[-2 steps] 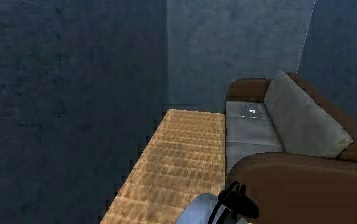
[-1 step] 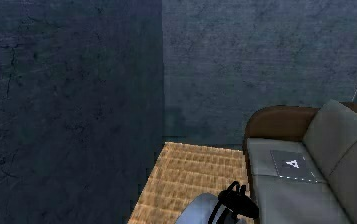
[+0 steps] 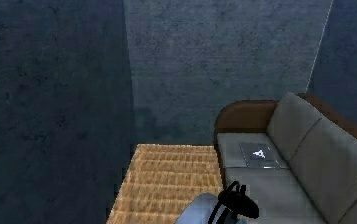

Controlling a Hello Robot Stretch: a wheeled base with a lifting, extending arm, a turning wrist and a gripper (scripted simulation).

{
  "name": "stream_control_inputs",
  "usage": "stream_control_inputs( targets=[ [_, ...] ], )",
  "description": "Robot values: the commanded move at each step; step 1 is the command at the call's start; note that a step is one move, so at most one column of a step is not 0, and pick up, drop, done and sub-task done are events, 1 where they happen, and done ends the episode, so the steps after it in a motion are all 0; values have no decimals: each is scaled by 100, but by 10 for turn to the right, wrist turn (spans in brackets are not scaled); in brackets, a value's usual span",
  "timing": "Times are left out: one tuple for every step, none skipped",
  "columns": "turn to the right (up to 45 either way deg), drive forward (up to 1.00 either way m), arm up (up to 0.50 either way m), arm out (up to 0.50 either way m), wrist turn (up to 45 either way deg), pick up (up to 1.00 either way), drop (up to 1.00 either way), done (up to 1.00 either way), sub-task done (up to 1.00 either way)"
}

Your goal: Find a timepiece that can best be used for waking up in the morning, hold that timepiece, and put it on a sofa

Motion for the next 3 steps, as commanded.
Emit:
stream_control_inputs(
  targets=[
    [0, 100, 0, 0, 0, 0, 0, 0, 0],
    [240, 0, 0, 0, 0, 0, 0, 0, 0],
    [0, 5, 0, 0, 0, 0, 0, 0, 0]
  ],
)
